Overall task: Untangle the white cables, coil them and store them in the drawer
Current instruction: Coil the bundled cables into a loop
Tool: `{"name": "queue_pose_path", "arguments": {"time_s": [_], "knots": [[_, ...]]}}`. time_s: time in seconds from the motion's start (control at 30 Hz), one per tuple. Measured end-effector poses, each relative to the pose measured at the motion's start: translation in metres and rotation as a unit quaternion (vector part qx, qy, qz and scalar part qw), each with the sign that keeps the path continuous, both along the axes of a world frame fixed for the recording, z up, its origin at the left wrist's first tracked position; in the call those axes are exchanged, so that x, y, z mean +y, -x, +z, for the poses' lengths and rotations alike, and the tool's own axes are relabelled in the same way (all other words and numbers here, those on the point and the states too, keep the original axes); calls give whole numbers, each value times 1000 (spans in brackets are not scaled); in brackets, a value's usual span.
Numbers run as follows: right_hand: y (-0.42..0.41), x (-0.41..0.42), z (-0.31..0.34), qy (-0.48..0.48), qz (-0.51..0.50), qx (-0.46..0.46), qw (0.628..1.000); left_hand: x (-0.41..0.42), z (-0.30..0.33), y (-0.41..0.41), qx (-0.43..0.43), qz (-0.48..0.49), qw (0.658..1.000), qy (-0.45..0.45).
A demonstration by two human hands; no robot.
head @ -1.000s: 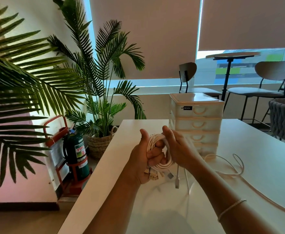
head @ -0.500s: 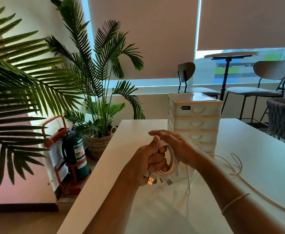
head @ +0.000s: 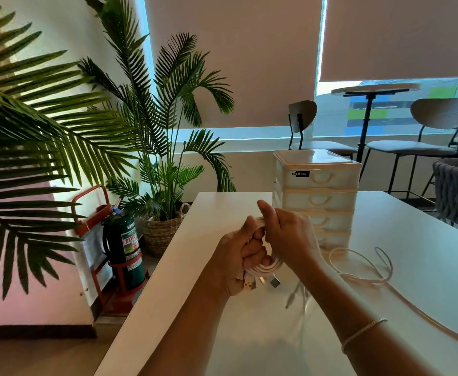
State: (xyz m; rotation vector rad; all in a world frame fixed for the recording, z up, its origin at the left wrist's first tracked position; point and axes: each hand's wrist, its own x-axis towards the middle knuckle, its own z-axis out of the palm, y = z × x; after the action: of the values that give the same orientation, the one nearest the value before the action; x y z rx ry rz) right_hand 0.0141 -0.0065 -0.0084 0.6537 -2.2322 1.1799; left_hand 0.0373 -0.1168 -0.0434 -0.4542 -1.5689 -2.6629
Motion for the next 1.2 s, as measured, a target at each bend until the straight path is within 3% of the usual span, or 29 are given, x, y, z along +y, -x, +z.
{"name": "queue_pose_path", "arguments": {"time_s": [0.13,0.67,0.8,1.0,1.2], "knots": [[-3,-1,-9,60,30,-111,992,1,5,-2,-31,47,996,-63],[-18,-8,-38,81,51,-305,948,-7,9,4,-22,164,973,-161],[-21,-10,-39,84,40,-275,957,-7,7,5,-38,175,973,-146],[-28,-10,-33,-102,-23,-163,981,-6,10,2,-24,184,974,-128],[-21,2,-27,-53,-3,-195,979,-6,7,0,-43,143,983,-110]]}}
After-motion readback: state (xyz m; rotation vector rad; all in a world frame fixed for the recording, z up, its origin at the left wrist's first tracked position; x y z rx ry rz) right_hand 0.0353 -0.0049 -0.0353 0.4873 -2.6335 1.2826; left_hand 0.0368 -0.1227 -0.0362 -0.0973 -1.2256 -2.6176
